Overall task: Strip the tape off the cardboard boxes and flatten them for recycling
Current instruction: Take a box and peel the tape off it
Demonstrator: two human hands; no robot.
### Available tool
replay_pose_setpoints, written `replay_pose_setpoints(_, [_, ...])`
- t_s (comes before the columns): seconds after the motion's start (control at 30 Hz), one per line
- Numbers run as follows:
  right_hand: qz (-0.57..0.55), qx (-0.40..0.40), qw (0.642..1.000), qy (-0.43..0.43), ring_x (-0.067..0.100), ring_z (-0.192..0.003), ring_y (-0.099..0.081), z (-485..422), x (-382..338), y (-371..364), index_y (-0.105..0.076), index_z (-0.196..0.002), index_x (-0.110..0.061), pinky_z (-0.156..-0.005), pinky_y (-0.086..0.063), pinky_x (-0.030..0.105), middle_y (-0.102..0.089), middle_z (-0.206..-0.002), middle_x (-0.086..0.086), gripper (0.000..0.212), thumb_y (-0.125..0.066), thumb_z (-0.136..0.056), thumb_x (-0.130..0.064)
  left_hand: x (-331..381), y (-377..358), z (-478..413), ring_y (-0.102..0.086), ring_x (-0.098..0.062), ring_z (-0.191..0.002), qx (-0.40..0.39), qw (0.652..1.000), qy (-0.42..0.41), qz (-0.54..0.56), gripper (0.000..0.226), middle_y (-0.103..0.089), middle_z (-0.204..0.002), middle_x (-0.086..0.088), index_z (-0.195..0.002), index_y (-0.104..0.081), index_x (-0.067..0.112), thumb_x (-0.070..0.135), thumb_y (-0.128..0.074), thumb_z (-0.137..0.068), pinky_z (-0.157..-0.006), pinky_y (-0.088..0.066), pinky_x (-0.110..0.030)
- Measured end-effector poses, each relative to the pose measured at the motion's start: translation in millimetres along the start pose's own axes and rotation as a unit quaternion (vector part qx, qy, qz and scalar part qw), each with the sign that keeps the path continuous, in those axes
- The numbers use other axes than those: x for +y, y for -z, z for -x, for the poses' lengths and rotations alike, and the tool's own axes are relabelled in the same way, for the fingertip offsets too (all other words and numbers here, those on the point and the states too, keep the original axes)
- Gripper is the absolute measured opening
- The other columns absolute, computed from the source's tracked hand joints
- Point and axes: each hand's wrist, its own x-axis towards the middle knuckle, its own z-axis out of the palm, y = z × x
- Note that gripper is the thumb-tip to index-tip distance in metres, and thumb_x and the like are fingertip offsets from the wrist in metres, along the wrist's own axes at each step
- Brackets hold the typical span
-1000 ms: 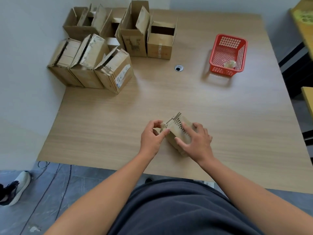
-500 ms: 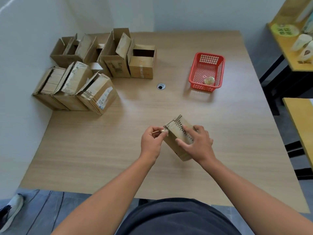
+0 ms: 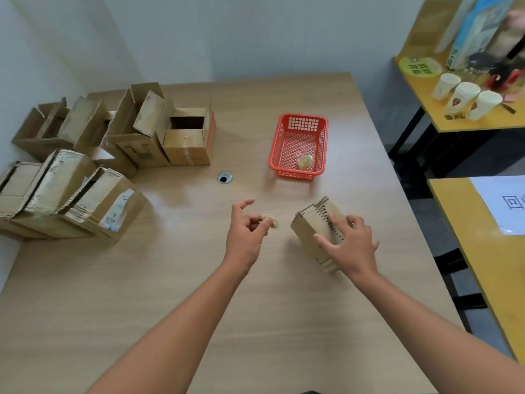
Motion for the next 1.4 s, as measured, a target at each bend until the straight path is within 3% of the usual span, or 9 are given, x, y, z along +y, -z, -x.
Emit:
replay_pose_setpoints(0.1, [0.045, 0.020, 0.999, 0.007, 0.026, -0.122, -0.045, -33.7, 12.7, 12.2, -0.057, -0.140, -0.045, -0.098, -0.029, 0.048, -0.048, -0.133, 0.000, 0.067, -0.071, -0.079, -0.067, 22.0, -25.8, -45.9, -0.070, -0.022, -0.092, 0.000, 0.998, 0.000, -0.055, 0.023, -0.071, -0.094, 0.001, -0.101, -0.058, 0.030, 0.022, -0.075, -0.088, -0.091, -0.057, -0.047])
replay_pose_setpoints(0.2, [0.084, 0.032, 0.996, 0.004, 0.027, -0.124, -0.045, -67.5, 23.0, 15.6, -0.054, -0.143, -0.043, -0.101, -0.032, 0.050, -0.047, -0.136, 0.002, 0.068, -0.066, -0.082, -0.069, 33.9, -54.4, -95.1, -0.071, -0.023, -0.088, -0.018, 0.995, 0.006, -0.094, 0.011, -0.072, -0.083, 0.001, -0.091, -0.064, 0.021, 0.019, -0.075, -0.088, -0.088, -0.058, -0.049])
replay_pose_setpoints(0.4, [0.139, -0.007, 0.990, 0.009, 0.027, -0.128, -0.043, -100.5, 41.8, -6.2, -0.042, -0.148, -0.049, -0.100, -0.033, 0.047, -0.040, -0.149, -0.002, 0.069, -0.050, -0.086, -0.078, 30.6, -105.2, -188.2, -0.069, -0.028, -0.095, -0.021, 0.982, 0.006, -0.186, 0.011, -0.067, -0.111, -0.014, -0.089, -0.069, 0.019, 0.018, -0.079, -0.084, -0.091, -0.057, -0.045])
replay_pose_setpoints(0.6, [0.121, 0.089, 0.988, 0.036, 0.031, -0.113, -0.051, -98.4, 57.4, -32.4, -0.060, -0.138, -0.041, -0.088, -0.038, 0.046, -0.052, -0.141, 0.001, 0.068, -0.050, -0.080, -0.076, 20.5, -138.6, -260.2, -0.062, -0.016, -0.093, -0.003, 0.943, -0.079, -0.323, 0.007, -0.066, -0.102, 0.004, -0.095, -0.064, 0.024, 0.022, -0.070, -0.090, -0.086, -0.052, -0.034])
replay_pose_setpoints(0.77, [0.105, 0.128, 0.985, 0.052, 0.033, -0.109, -0.053, -100.7, 60.4, -39.3, -0.067, -0.132, -0.038, -0.087, -0.038, 0.046, -0.056, -0.139, 0.005, 0.064, -0.058, -0.078, -0.071, 9.2, -150.6, -294.1, -0.061, -0.016, -0.082, -0.047, 0.918, -0.057, -0.391, 0.016, -0.065, -0.089, 0.006, -0.097, -0.055, 0.025, 0.025, -0.071, -0.091, -0.066, -0.044, -0.031])
replay_pose_setpoints(0.87, [0.105, 0.133, 0.984, 0.054, 0.034, -0.109, -0.053, -100.1, 59.3, -39.9, -0.069, -0.130, -0.036, -0.087, -0.039, 0.047, -0.058, -0.138, 0.006, 0.064, -0.061, -0.076, -0.069, 3.6, -154.7, -305.2, -0.065, -0.022, -0.097, -0.070, 0.893, -0.027, -0.444, 0.006, -0.071, -0.103, 0.001, -0.092, -0.067, 0.026, 0.032, -0.068, -0.094, -0.083, -0.054, -0.037])
replay_pose_setpoints(1.0, [0.096, 0.145, 0.983, 0.058, 0.033, -0.109, -0.054, -101.3, 60.0, -41.1, -0.070, -0.128, -0.036, -0.087, -0.038, 0.046, -0.058, -0.137, 0.006, 0.062, -0.063, -0.075, -0.068, -0.5, -159.3, -306.4, -0.058, -0.022, -0.114, -0.078, 0.875, -0.027, -0.478, 0.024, -0.058, -0.127, 0.000, -0.115, -0.073, 0.027, 0.037, -0.067, -0.094, -0.098, -0.048, -0.039])
replay_pose_setpoints(1.2, [0.097, 0.141, 0.983, 0.061, 0.031, -0.110, -0.052, -100.8, 58.1, -39.7, -0.070, -0.128, -0.035, -0.086, -0.039, 0.047, -0.058, -0.137, 0.005, 0.063, -0.063, -0.075, -0.069, -6.2, -154.1, -287.3, -0.059, -0.014, -0.103, -0.044, 0.898, -0.034, -0.436, 0.038, -0.069, -0.106, 0.013, -0.125, -0.049, 0.034, 0.030, -0.067, -0.092, -0.092, -0.033, -0.039])
replay_pose_setpoints(1.4, [0.098, 0.126, 0.986, 0.052, 0.034, -0.112, -0.053, -100.1, 57.9, -36.4, -0.068, -0.132, -0.035, -0.090, -0.038, 0.048, -0.056, -0.138, 0.006, 0.067, -0.055, -0.077, -0.072, 8.0, -134.7, -254.6, -0.060, -0.021, -0.115, -0.012, 0.916, -0.079, -0.393, 0.025, -0.067, -0.122, 0.000, -0.119, -0.063, 0.018, 0.027, -0.064, -0.097, -0.103, -0.048, -0.043])
